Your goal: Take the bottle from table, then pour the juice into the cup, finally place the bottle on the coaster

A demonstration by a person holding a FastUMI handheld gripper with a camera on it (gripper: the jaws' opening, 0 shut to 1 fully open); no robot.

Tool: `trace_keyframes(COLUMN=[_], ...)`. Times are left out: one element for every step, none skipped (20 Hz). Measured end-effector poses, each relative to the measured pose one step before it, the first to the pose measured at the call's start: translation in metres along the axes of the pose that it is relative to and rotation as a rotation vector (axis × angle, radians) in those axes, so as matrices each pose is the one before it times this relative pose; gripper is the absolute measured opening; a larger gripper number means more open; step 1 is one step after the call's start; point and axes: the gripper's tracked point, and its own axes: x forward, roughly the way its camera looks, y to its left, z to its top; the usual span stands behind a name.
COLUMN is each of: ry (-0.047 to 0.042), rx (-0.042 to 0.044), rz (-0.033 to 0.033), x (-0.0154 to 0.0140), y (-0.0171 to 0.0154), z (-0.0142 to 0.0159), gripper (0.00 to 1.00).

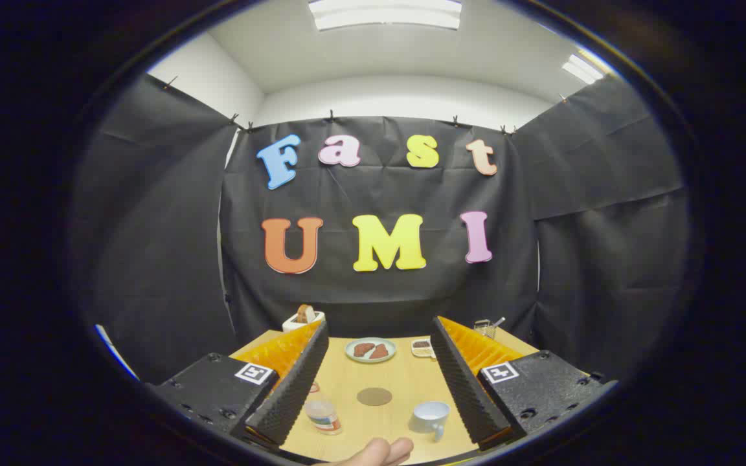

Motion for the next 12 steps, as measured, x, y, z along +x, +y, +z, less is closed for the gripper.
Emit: trace_keyframes(ry=[-0.00152, -0.00162, 0.00478, 0.00394, 0.00999, 0.00418, 0.00209, -0.00348, -0.00455, -0.00439, -0.00389, -0.00498], rx=[0.00197, -0.00113, -0.00346, -0.00894, -0.00522, 0.00711, 0.01130, 0.00877, 0.00293, -0.00126, -0.00304, -0.00252], rz=[0.00079, 0.00067, -0.00503, -0.00118, 0.00327, 0.00532, 0.00747, -0.00107, -0.00352, 0.00073, 0.00142, 0.00385], x=[-0.00084, -0.00044, 0.00093, 0.00097, 0.00117, -0.00034, 0.00074, 0.00161, 0.00008, -0.00043, -0.00003, -0.00177], y=[-0.00020, 0.00080, -0.00027, -0.00081, 0.00100, 0.00138, 0.00154, -0.00153, -0.00180, 0.00061, 0.00179, 0.00248], z=[-0.00081, -0.00258, -0.00216, -0.00410, -0.00258, -0.00323, -0.00032, -0.00058, 0.00048, -0.00158, -0.00089, -0.00175], gripper=[1.00, 1.00, 1.00, 1.00, 1.00, 1.00, 1.00, 1.00, 1.00, 1.00, 1.00, 1.00])
